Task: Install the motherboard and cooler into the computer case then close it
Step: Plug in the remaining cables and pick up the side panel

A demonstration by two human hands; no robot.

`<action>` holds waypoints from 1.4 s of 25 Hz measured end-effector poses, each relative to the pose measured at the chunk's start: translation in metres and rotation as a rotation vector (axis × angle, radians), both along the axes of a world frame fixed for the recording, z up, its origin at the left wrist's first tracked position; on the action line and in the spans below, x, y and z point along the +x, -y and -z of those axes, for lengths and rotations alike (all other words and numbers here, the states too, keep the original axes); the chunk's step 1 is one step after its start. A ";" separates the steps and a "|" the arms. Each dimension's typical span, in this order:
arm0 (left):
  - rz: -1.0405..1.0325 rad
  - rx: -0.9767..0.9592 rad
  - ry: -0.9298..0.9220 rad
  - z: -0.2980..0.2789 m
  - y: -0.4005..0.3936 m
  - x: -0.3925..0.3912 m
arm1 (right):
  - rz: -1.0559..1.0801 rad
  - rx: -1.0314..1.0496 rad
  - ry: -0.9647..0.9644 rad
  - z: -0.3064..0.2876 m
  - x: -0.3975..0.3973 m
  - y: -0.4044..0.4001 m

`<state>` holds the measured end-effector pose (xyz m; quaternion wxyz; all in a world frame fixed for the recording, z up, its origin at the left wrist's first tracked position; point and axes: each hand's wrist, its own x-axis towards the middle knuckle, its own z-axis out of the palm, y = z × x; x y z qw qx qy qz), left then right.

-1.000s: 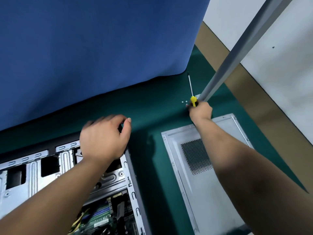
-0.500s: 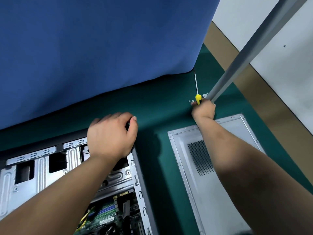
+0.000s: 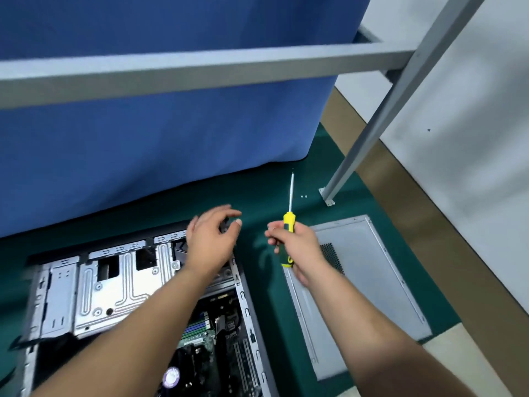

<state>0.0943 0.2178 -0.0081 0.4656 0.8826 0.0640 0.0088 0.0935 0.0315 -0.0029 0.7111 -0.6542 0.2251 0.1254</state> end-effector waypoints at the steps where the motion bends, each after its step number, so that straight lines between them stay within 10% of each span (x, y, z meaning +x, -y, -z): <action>1: -0.032 -0.139 0.001 -0.007 0.005 -0.016 | -0.039 0.027 0.004 -0.011 -0.011 -0.010; 5: -0.077 -0.660 -0.127 -0.027 0.009 -0.082 | -0.114 0.115 -0.069 -0.039 -0.050 -0.036; 11: 0.056 -0.930 -0.268 -0.041 -0.030 -0.114 | -0.310 0.028 -0.168 -0.076 -0.077 -0.038; 24: -0.038 -1.136 -0.349 -0.040 -0.048 -0.128 | -0.412 -0.070 -0.107 -0.072 -0.093 -0.058; 31: -0.429 -1.364 -0.257 -0.052 -0.055 -0.117 | -0.937 -0.380 -0.178 -0.086 -0.094 -0.059; 35: -0.550 -1.335 -0.255 -0.045 -0.057 -0.125 | -0.664 -0.249 -0.092 -0.100 -0.085 -0.045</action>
